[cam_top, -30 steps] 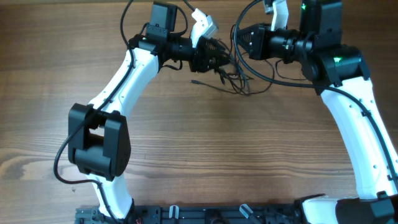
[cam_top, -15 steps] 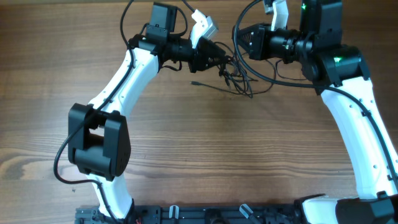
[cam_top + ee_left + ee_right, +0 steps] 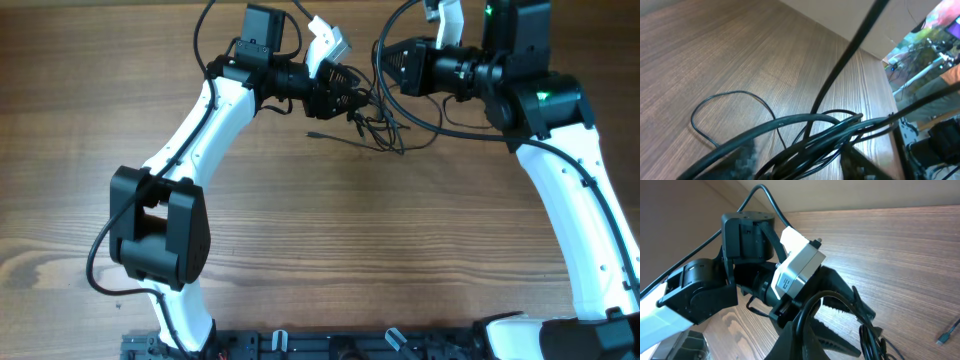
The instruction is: Untangle cables
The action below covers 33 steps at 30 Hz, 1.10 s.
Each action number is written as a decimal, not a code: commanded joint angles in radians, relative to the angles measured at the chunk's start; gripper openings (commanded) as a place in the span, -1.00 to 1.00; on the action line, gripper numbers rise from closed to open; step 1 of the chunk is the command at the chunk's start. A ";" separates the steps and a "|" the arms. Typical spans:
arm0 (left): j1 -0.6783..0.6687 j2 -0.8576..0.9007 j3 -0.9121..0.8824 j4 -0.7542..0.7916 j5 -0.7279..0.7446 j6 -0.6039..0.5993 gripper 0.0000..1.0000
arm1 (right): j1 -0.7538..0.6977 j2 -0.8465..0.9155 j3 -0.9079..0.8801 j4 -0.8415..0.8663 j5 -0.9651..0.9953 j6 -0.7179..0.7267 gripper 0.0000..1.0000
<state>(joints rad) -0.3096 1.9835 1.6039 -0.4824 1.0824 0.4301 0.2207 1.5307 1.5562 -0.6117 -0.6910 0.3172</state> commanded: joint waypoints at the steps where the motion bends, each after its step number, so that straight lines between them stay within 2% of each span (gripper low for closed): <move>1: -0.004 0.012 0.016 -0.008 0.002 0.011 -0.20 | 0.000 -0.003 0.009 0.012 -0.031 0.005 -0.92; 3: -0.008 0.012 0.016 -0.008 0.002 0.011 -0.20 | 0.000 -0.003 0.009 0.021 -0.045 0.005 -0.91; 5: -0.015 0.012 0.016 -0.007 0.002 0.011 -0.28 | 0.000 -0.003 0.009 0.030 -0.052 0.011 -0.92; 7: -0.020 0.012 0.016 -0.009 0.002 0.036 -0.75 | 0.000 -0.003 0.009 0.034 -0.052 0.021 -0.91; 8: -0.020 0.012 0.016 -0.007 0.001 0.037 -0.92 | 0.000 -0.003 0.009 0.035 -0.052 0.021 -0.92; 17: 0.028 0.012 0.017 -0.031 -0.026 0.033 -0.92 | 0.000 -0.003 0.009 0.034 -0.032 0.020 -0.91; 22: 0.102 0.012 0.017 -0.122 -0.025 0.034 -0.92 | 0.000 -0.003 0.009 0.018 0.048 0.022 -0.91; 29: 0.200 0.006 0.017 -0.198 -0.024 0.034 -0.92 | 0.000 -0.003 0.008 -0.082 0.306 0.028 -0.91; 33: 0.233 -0.027 0.017 -0.208 -0.024 0.033 -0.92 | 0.000 0.003 0.006 -0.172 0.535 0.056 -0.91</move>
<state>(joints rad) -0.1051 1.9835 1.6039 -0.6849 1.0630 0.4507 0.2218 1.5307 1.5562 -0.7467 -0.4000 0.3481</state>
